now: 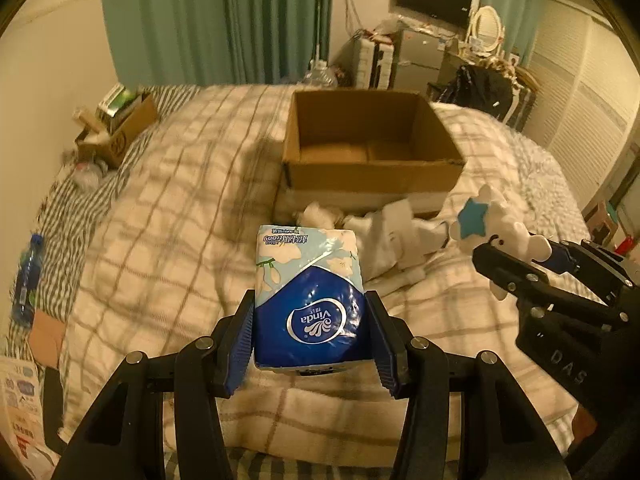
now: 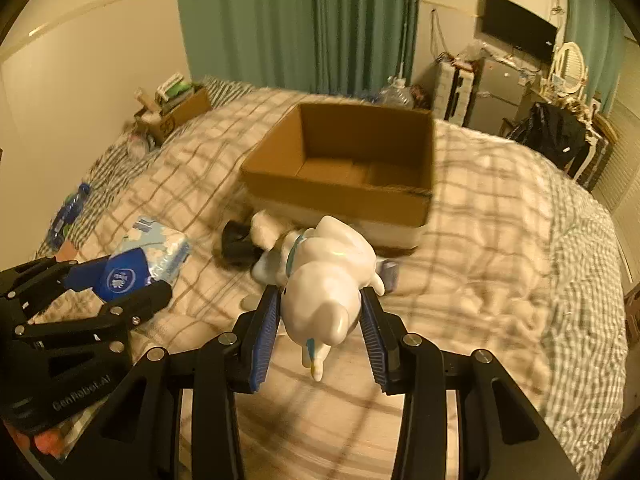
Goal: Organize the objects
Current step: 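Grasp the white plush toy with the right gripper while the left lifts the tissue pack, then lower the tissue pack into the box with the left gripper while the right drops the plush toy in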
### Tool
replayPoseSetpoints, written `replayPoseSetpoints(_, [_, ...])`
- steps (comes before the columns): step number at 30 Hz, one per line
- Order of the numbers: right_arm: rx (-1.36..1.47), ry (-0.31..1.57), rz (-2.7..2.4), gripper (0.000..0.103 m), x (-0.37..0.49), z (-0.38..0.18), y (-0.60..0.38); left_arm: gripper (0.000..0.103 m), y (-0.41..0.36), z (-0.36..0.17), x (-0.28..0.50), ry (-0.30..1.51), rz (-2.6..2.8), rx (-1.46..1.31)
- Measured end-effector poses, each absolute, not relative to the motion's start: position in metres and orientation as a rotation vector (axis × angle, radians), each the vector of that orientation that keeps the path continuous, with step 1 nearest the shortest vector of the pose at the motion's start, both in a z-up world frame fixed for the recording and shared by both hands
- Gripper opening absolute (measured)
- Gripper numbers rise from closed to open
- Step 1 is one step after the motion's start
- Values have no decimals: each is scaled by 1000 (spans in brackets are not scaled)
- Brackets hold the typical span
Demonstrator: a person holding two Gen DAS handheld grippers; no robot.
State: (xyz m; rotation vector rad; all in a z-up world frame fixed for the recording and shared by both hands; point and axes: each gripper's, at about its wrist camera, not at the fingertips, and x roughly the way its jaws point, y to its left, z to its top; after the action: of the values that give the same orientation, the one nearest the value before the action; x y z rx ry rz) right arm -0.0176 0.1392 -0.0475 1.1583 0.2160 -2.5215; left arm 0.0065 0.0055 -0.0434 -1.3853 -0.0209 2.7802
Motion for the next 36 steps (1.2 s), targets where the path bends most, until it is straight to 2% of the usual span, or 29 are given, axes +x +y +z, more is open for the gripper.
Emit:
replayPoseSetpoints(9, [1037,224,-2581,40,-50,6,171,53,13,2,-45,-44,2776,-1259])
replayPoseSetpoints(16, [990,248,-2593,40,-120,27,164,53,16,14,-118,-21,2777,-1203])
replayPoseSetpoints(23, [1009,250,-2595,39,-196,17,147,53,19,-6,-199,-10,2749,-1195])
replayPoseSetpoints(31, [1082,216,-2610,39,-255,-25,140,53,20,-56,-237,-13,2697,-1203])
replayPoseSetpoints(34, [1053,214,-2627,40,-258,-33,140,57,22,-65,-239,-4,2677,-1197])
replayPoseSetpoints(35, [1039,204,-2640,44,-257,-33,142,62,22,-67,-238,-4,2668,-1195])
replayPoseSetpoints(36, [1026,199,-2652,59,-256,-32,144,76,23,-65,-237,-2,2667,-1193])
